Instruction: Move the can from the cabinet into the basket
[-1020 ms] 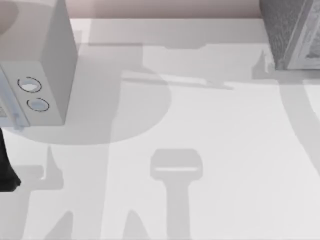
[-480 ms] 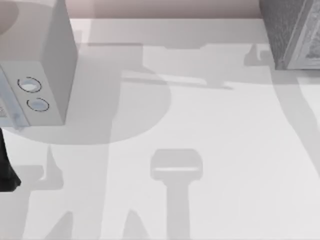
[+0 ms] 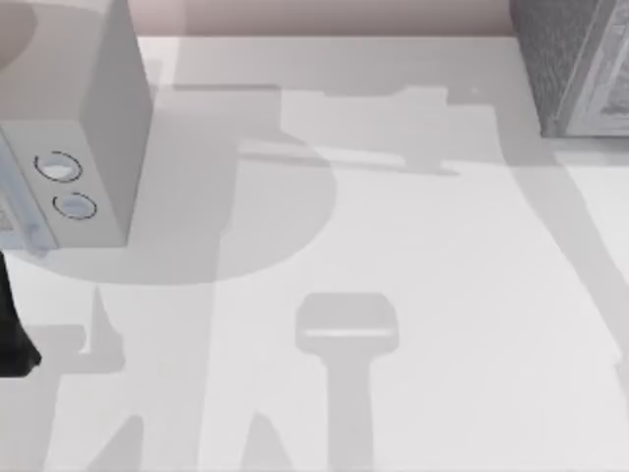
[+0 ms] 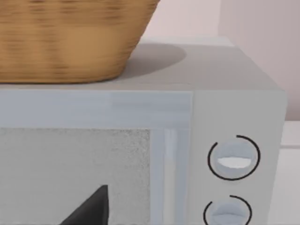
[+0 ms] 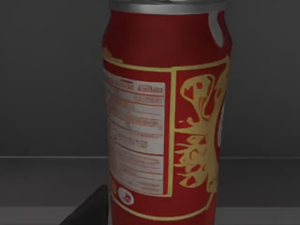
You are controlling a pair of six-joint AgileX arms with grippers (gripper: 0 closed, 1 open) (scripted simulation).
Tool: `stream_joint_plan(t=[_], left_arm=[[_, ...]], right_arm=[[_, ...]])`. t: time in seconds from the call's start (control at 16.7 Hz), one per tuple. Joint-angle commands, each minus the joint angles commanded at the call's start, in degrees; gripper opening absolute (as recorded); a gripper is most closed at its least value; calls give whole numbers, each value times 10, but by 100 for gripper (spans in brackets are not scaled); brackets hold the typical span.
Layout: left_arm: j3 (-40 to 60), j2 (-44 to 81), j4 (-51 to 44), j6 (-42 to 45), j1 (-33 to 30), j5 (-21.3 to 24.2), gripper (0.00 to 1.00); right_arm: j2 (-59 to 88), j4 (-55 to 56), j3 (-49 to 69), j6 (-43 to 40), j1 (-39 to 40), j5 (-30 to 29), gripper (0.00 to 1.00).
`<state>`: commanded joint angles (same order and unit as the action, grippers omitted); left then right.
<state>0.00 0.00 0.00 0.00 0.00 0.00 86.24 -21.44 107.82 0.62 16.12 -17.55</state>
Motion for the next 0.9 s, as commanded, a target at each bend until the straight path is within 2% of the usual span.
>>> stream_joint_plan(t=[0.24,0.54,0.9], left_arm=[[0,0,0,0,0,0,100],[0,0,0,0,0,0,100],[0,0,0,0,0,0,100]], right_arm=[[50,14,38,0,30,-32,100],[56,13,44,0,27,-29,100],[145,-4,151,0,8,-11,100]])
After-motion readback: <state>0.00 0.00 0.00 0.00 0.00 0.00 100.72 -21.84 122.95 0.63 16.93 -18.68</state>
